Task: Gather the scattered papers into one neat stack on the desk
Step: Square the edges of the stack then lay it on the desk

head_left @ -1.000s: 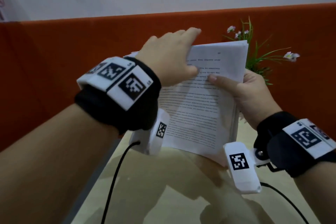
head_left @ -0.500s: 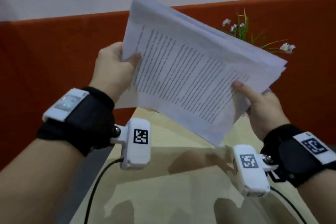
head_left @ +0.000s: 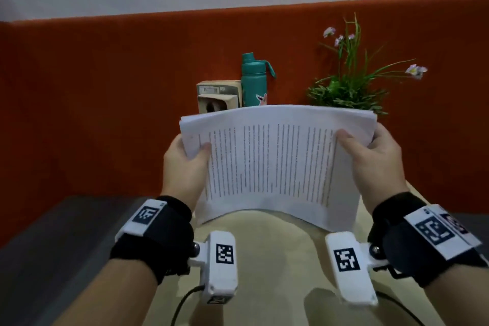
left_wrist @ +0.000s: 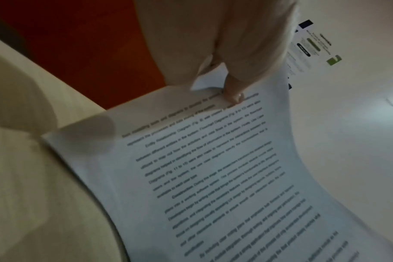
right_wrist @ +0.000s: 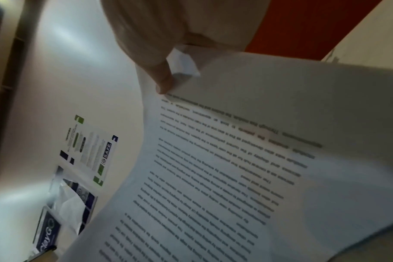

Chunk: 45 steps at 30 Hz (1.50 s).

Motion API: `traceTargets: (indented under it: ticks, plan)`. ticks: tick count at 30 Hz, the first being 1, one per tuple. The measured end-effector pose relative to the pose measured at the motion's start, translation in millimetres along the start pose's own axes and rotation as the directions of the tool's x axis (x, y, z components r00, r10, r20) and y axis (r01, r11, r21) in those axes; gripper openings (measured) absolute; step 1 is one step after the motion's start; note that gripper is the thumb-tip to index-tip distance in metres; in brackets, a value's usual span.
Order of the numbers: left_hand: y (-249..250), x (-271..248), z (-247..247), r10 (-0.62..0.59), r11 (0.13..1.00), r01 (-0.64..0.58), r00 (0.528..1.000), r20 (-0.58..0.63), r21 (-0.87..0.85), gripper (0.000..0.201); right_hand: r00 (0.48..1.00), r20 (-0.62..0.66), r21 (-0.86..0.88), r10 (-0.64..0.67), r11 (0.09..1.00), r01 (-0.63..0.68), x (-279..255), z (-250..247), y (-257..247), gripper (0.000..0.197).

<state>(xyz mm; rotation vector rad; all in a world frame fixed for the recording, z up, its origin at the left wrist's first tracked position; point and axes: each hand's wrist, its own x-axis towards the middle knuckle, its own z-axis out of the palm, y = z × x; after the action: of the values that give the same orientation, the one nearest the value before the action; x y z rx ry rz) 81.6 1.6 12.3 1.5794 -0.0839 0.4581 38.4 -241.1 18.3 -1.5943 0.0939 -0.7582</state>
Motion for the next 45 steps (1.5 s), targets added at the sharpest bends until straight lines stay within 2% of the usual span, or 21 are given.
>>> traceTargets:
  ticks: [5, 9, 14, 17, 20, 21, 23, 24, 26, 28, 31, 34, 35, 36, 37, 38, 39, 40, 41, 42, 45]
  plan:
    - [6, 4, -1, 0.070, 0.994, -0.074, 0.996, -0.051, -0.076, 0.022, 0.998, -0.045, 0.003, -0.050, 0.999, 0.050, 9, 0, -9, 0.021]
    - [-10, -3, -2, -0.056, 0.997, 0.055, 0.998, -0.011, -0.054, 0.015, 0.996, -0.038, -0.024, 0.078, 0.997, -0.079, -2, 5, 12, 0.024]
    - [-8, 1, 0, 0.006, 0.996, -0.007, 1.000, -0.014, -0.085, 0.019, 0.998, -0.035, 0.011, 0.058, 0.998, -0.058, 1, 5, 7, 0.019]
    - [-21, -5, 1, -0.090, 0.995, 0.091, 0.996, 0.025, -0.050, 0.016, 0.992, -0.005, -0.028, 0.127, 0.992, -0.127, -6, 5, 19, 0.022]
    - [-24, -5, -1, -0.120, 0.991, 0.120, 0.993, 0.008, 0.056, 0.015, 0.973, -0.040, -0.114, 0.229, 0.966, -0.233, -12, 4, 29, 0.036]
    - [-16, -2, -2, -0.083, 0.992, 0.082, 0.996, 0.012, 0.094, 0.018, 0.973, -0.111, -0.171, 0.200, 0.961, -0.217, -11, 1, 25, 0.046]
    - [8, 6, -1, 0.077, 0.973, -0.087, 0.995, 0.058, 0.214, 0.020, 0.968, -0.250, -0.418, 0.007, 0.901, -0.114, -8, -3, 4, 0.075]
    - [22, 10, 1, 0.197, 0.931, -0.217, 0.976, 0.098, 0.294, 0.015, 0.962, -0.236, -0.549, -0.135, 0.835, -0.018, -7, -3, -10, 0.084]
    - [55, 16, 10, 0.409, 0.765, -0.463, 0.886, 0.218, 0.448, 0.010, 0.941, -0.050, -0.700, -0.335, 0.684, 0.206, -4, 6, -33, 0.084]
    - [83, 17, 25, 0.541, 0.586, -0.640, 0.766, 0.348, 0.497, 0.012, 0.932, 0.118, -0.690, -0.342, 0.647, 0.325, 5, 14, -46, 0.067]
    - [107, 16, 39, 0.619, 0.415, -0.753, 0.645, 0.449, 0.511, 0.012, 0.957, 0.156, -0.357, -0.246, 0.889, 0.287, 17, 20, -49, 0.028]
    - [108, 13, 41, 0.701, 0.327, -0.749, 0.602, 0.384, 0.576, 0.015, 0.971, 0.153, -0.123, -0.184, 0.971, 0.204, 17, 18, -42, 0.014]
    - [105, 12, 40, 0.730, 0.322, -0.699, 0.613, 0.303, 0.639, 0.026, 0.975, 0.156, -0.060, -0.160, 0.983, 0.171, 16, 17, -38, 0.015]
    - [98, 12, 37, 0.733, 0.375, -0.618, 0.654, 0.187, 0.691, 0.042, 0.979, 0.154, 0.002, -0.135, 0.991, 0.136, 14, 16, -34, 0.017]
    - [92, 10, 34, 0.688, 0.495, -0.523, 0.724, 0.055, 0.693, 0.059, 0.983, 0.148, 0.059, -0.111, 0.993, 0.103, 12, 14, -30, 0.017]
    - [84, 8, 31, 0.564, 0.668, -0.415, 0.824, -0.056, 0.617, 0.074, 0.985, 0.144, 0.107, -0.090, 0.991, 0.074, 9, 13, -27, 0.016]
    - [76, 5, 29, 0.359, 0.843, -0.277, 0.928, -0.099, 0.462, 0.084, 0.987, 0.141, 0.145, -0.074, 0.988, 0.054, 7, 12, -24, 0.017]
    - [69, 2, 27, 0.130, 0.963, -0.114, 0.990, -0.052, 0.245, 0.085, 0.989, 0.137, 0.167, -0.063, 0.985, 0.040, 3, 11, -21, 0.019]
    - [60, 0, 27, -0.057, 0.998, 0.056, 0.997, 0.056, 0.031, 0.077, 0.990, 0.133, 0.172, -0.055, 0.985, 0.032, 1, 11, -17, 0.021]
    - [51, -1, 26, -0.144, 0.986, 0.154, 0.979, 0.146, -0.065, 0.064, 0.990, 0.130, 0.168, -0.049, 0.985, 0.026, -2, 11, -14, 0.021]
    - [34, -4, 26, -0.077, 0.997, 0.077, 0.989, 0.127, 0.001, 0.029, 0.990, 0.133, 0.180, -0.036, 0.984, 0.011, -8, 13, -9, 0.023]
